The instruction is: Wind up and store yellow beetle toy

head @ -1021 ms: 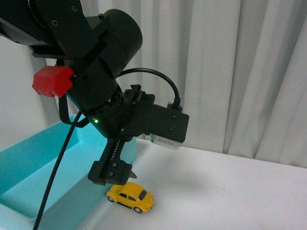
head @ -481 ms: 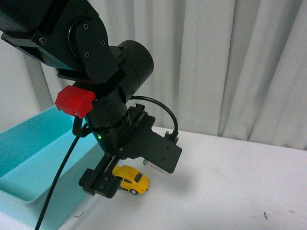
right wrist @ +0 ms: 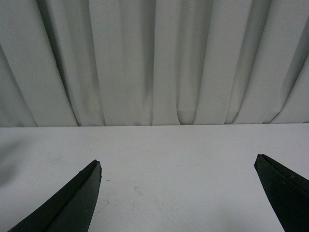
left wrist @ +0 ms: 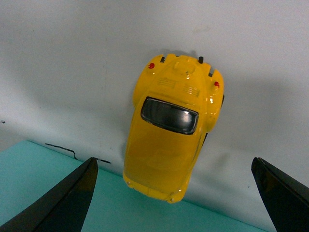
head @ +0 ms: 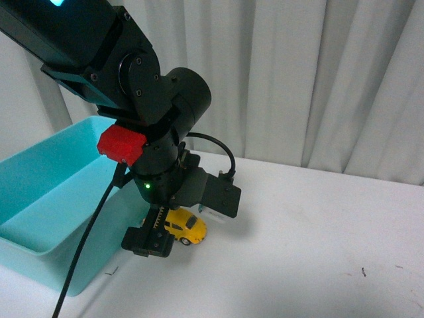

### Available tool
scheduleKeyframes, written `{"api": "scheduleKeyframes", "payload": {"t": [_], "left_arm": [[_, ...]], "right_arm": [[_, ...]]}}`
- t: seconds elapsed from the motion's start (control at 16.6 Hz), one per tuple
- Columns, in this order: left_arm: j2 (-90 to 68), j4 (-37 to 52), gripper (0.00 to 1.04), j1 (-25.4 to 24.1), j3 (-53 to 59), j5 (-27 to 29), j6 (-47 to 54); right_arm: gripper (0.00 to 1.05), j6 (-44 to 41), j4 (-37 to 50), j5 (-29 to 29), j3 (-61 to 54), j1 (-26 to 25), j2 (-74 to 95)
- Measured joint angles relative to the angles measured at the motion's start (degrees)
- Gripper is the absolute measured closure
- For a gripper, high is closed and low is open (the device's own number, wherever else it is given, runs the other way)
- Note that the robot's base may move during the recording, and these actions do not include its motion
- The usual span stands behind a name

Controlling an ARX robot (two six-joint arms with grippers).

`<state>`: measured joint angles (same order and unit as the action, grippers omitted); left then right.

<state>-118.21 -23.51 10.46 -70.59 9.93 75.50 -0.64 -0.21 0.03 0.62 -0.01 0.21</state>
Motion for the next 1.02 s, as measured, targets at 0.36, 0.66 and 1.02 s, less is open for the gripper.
{"api": "scheduleKeyframes", "payload": {"t": [0.36, 0.66, 1.02], "left_arm": [[-3.7, 2.8, 0.58, -1.2, -1.4, 0.6, -1.4], [-2.1, 0.2, 0.65, 1.0, -1.8, -6.6, 8.8], [18.9, -8.9, 0.66, -10.5, -14.4, -19.7, -11.1]], "right_arm": [[0.07, 0.0, 0.0, 0.0, 0.0, 0.0, 0.0], [0.07, 0.0, 0.0, 0.0, 0.0, 0.0, 0.0], [0.07, 0.0, 0.0, 0.0, 0.0, 0.0, 0.0]]}}
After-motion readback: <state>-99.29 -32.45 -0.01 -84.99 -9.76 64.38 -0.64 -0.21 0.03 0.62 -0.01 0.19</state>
